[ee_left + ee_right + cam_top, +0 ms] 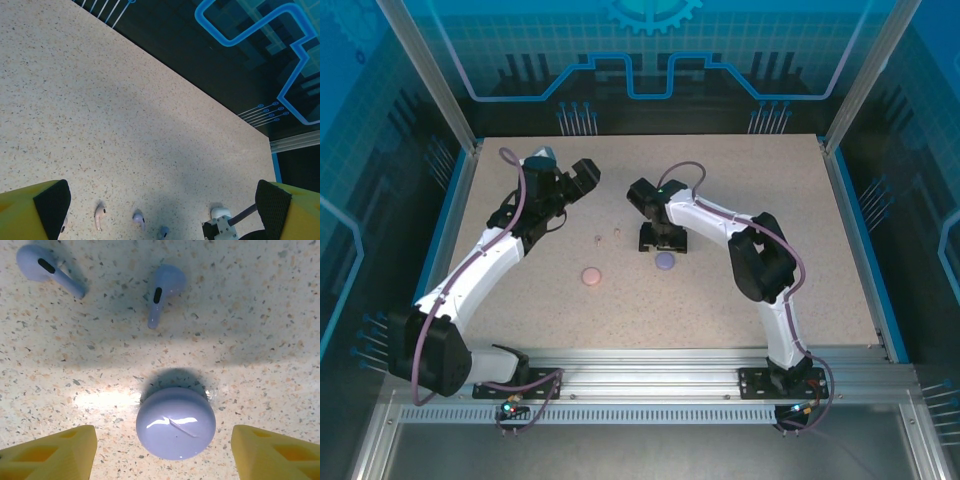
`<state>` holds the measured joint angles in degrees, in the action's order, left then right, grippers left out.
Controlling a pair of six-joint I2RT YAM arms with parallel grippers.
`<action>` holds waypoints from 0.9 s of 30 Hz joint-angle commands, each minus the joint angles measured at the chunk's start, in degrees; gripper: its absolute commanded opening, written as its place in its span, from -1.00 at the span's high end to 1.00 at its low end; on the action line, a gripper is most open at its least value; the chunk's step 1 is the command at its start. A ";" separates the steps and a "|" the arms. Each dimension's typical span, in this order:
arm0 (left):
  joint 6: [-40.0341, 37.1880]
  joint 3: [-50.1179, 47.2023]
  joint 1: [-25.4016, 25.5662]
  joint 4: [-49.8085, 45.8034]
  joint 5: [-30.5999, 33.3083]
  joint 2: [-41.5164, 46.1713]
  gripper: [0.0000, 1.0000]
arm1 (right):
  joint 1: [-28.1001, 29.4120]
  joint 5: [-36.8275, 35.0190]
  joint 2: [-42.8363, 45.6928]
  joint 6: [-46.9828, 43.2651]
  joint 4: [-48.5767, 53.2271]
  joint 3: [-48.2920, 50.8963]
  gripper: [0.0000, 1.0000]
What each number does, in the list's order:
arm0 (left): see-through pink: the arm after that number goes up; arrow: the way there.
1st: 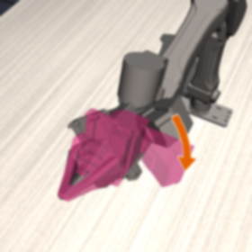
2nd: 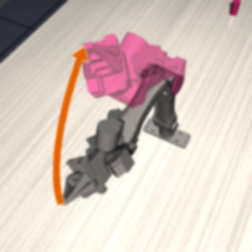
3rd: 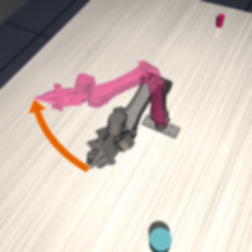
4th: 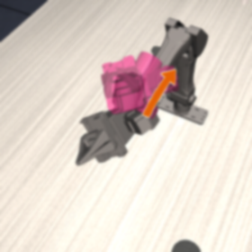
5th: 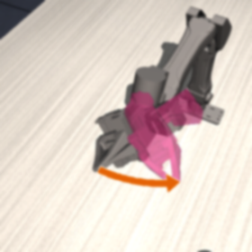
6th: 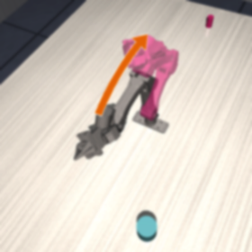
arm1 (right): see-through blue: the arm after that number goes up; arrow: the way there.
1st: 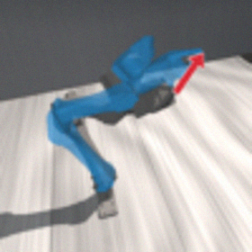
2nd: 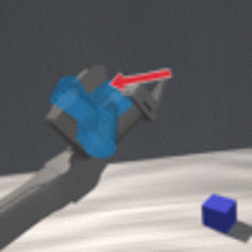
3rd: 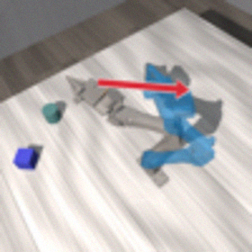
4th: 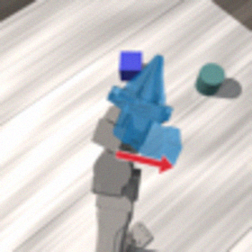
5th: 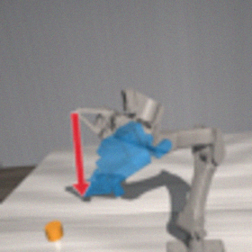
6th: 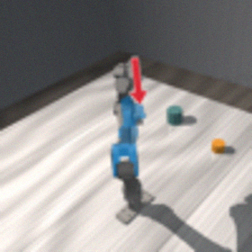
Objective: Insert wireless bluetooth earbuds into charging case
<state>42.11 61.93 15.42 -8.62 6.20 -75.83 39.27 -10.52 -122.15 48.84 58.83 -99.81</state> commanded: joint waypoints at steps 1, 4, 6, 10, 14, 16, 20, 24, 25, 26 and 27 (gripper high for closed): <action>0.53 0.42 -0.56 0.91 -1.96 -0.59 -0.97 | -0.15 -0.65 2.08 4.92 4.37 0.08 -0.45; 0.48 0.81 -0.51 0.69 -2.31 -0.54 -0.97 | -0.08 -0.31 2.84 9.24 2.66 1.43 -0.47; 0.43 1.21 -0.47 0.13 -2.63 -0.54 -0.97 | -0.14 -2.18 1.75 12.17 5.14 0.48 -0.50; 0.52 1.43 -0.48 -0.28 -3.35 -0.79 -0.97 | -0.37 -0.63 1.04 20.18 5.99 1.37 -0.54; 0.78 1.70 -0.48 -0.42 -3.47 -1.38 -0.98 | 0.24 1.06 -0.04 27.56 4.96 0.98 -0.57; 0.98 1.77 -0.44 -0.35 -3.49 -1.68 -0.97 | 0.78 0.88 -1.64 28.70 5.68 -1.33 -0.57; 0.70 1.71 -0.53 -0.32 -3.59 -1.76 -0.97 | 0.85 0.83 -5.37 29.36 8.54 -5.98 -0.56; 0.43 1.85 -0.49 -0.17 -3.56 -1.86 -0.98 | 0.86 0.80 -6.34 30.34 8.57 -5.80 -0.56; 0.37 1.85 -0.50 -0.17 -3.69 -1.87 -0.98 | 0.90 0.83 -6.41 30.42 8.70 -5.60 -0.56; 0.29 1.96 -0.48 -0.21 -3.66 -1.93 -0.98 | 0.89 0.85 -6.52 30.67 8.91 -5.44 -0.56; 0.22 1.96 -0.52 -0.32 -3.69 -1.95 -0.97 | 0.90 0.87 -6.52 30.82 8.81 -5.02 -0.56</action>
<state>42.11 62.00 15.42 -8.69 3.53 -77.32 39.75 -9.85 -127.66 77.19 64.95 -104.68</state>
